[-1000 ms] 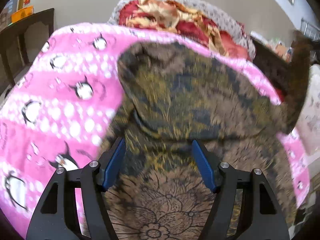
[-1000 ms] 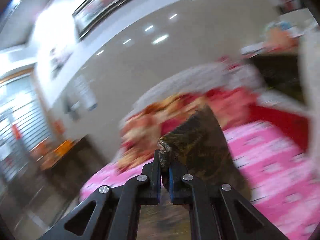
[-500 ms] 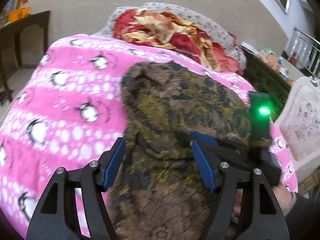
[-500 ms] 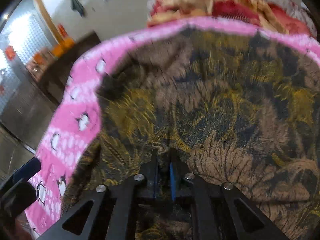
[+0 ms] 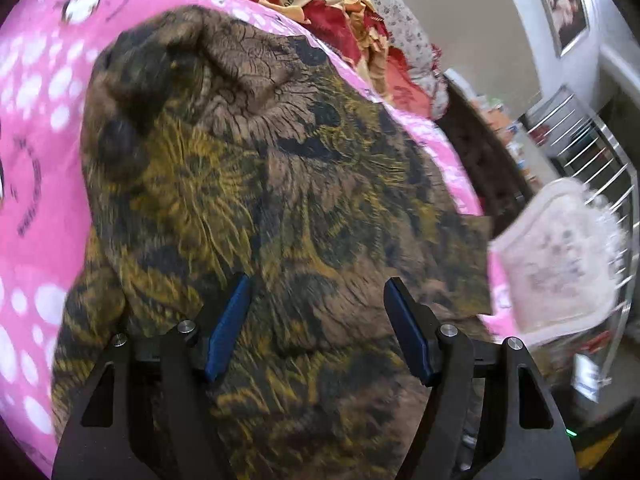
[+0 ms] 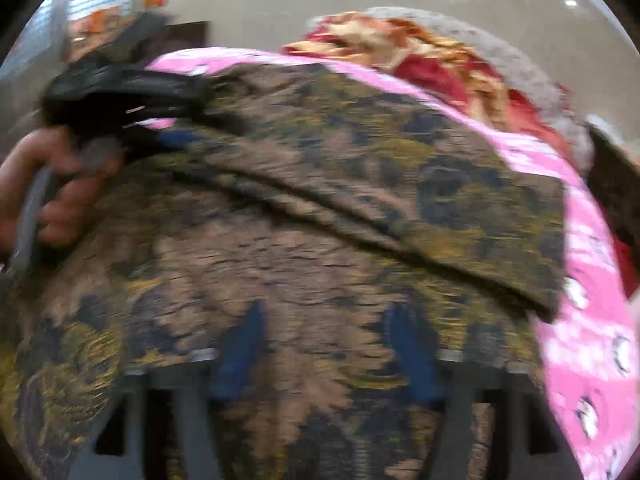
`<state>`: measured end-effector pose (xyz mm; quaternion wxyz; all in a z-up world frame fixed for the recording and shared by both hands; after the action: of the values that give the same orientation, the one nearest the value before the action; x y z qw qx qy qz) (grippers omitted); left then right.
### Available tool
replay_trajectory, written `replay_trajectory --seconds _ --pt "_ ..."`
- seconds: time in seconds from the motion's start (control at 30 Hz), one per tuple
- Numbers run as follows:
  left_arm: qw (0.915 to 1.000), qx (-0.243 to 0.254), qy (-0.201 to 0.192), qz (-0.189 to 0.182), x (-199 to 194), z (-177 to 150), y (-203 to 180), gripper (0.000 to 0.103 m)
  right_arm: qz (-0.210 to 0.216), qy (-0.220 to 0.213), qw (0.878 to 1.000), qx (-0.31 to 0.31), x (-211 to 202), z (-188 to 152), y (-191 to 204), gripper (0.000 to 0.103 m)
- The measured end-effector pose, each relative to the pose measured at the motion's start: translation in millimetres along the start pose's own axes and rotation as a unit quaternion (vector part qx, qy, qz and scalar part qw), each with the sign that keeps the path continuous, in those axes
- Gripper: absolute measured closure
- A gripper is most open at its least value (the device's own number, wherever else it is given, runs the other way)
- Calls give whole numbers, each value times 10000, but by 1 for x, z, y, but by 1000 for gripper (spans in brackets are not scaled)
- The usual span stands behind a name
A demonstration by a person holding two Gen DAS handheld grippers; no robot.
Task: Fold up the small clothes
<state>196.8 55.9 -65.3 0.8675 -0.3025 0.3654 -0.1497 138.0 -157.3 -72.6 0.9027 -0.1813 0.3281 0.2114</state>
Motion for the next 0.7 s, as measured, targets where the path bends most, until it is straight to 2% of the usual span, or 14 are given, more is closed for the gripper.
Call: replay_trajectory --seconds 0.13,0.3,0.33,0.37,0.43,0.57,0.63,0.67,0.7 --pt "9995 -170 189 -173 2 4 0 35 183 58 9993 309 13 2 -10 16" --pt "9999 -131 71 23 9 14 -12 37 244 75 9990 356 19 5 -12 16" --pt "9999 -153 5 54 6 15 -13 47 218 69 9992 334 19 5 -13 16" --pt "9998 -198 -81 -6 0 14 -15 52 202 56 9993 302 14 4 -10 16" --pt "9993 -255 -217 -151 -7 11 -21 54 167 36 9995 260 9 2 -7 16" --pt "9997 -122 -162 124 3 12 -18 58 230 55 9993 306 9 0 -9 16" --pt "9995 -147 -207 192 6 16 -16 64 247 63 9991 331 9 0 -9 16" --pt "9994 -143 -225 212 8 18 -15 69 234 61 9992 319 9 0 -8 16" --pt "9994 -118 -222 252 10 19 -15 88 220 61 9993 306 9 1 -8 16"
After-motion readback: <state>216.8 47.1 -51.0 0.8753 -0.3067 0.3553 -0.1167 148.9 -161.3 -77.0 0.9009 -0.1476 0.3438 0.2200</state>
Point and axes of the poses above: each gripper's, at about its wrist camera, not at the fingertips, and x roughly the way its jaws point, y to its left, z to its top, the point moved 5 cm from there along x, roughly the way its jaws point, and after that the axes turned 7 degrees about -y, right-handed, at the moved point
